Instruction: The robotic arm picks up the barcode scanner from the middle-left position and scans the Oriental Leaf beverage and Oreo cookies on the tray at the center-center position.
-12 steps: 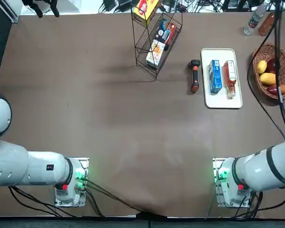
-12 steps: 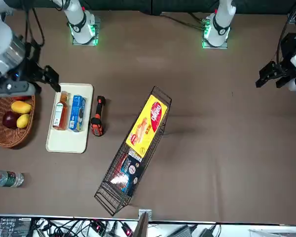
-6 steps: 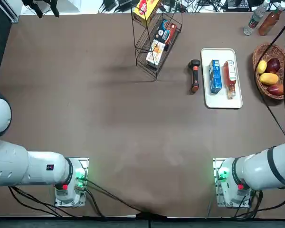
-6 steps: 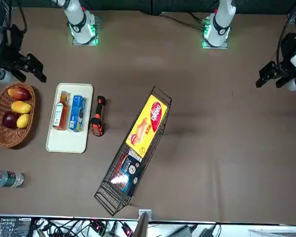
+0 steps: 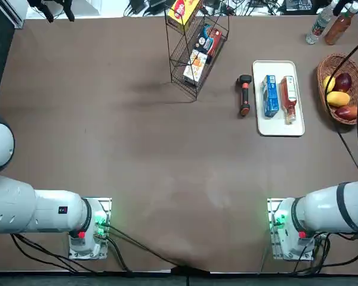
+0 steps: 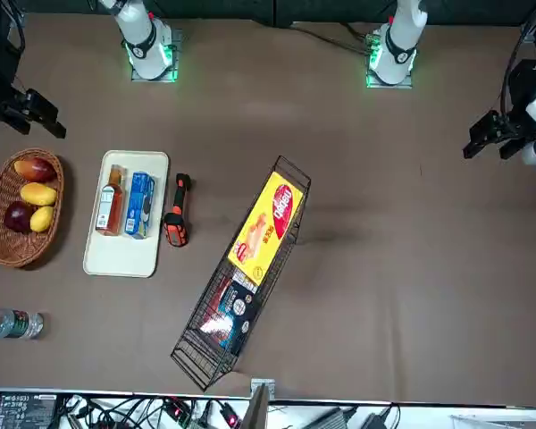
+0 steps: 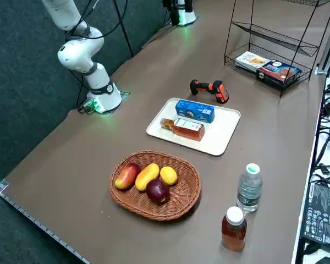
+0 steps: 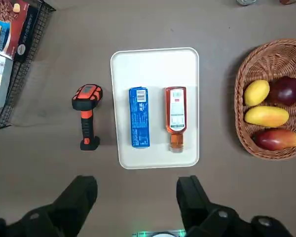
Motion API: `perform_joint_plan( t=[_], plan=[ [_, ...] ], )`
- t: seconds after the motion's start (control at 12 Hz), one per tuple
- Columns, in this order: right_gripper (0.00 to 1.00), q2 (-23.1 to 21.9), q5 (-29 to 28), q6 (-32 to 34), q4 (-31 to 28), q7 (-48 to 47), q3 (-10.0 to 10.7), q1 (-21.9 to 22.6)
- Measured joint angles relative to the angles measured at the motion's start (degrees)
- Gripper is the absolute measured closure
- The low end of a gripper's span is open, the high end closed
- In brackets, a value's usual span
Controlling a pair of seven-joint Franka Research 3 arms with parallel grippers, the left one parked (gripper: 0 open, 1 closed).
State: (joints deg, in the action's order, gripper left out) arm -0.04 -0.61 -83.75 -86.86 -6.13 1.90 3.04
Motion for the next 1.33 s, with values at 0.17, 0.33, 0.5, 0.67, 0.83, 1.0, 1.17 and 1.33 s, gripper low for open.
perform_joint_plan(
  t=[0.17,0.33,0.5,0.67,0.83,1.0,1.17,1.33],
  plan=[
    [0.00,-1.3,0.0,-1.2,-1.9,1.1,-0.3,-0.5],
    [0.00,-2.0,0.1,-1.6,-3.1,2.5,-0.5,-0.8],
    [0.00,-2.3,0.1,-1.9,-3.6,3.3,-2.4,-2.7],
    [0.00,-2.4,0.2,-2.1,-3.7,3.5,-3.3,-3.7],
    [0.00,-2.5,0.2,-2.2,-3.8,4.4,-4.6,-5.7],
    [0.00,-2.5,0.2,-3.9,-4.4,4.6,-5.7,-7.0],
    [0.00,-2.5,0.3,-6.0,-5.6,4.6,-6.2,-7.0],
    [0.00,-2.5,0.3,-6.7,-6.2,4.7,-6.4,-7.0]
  ],
)
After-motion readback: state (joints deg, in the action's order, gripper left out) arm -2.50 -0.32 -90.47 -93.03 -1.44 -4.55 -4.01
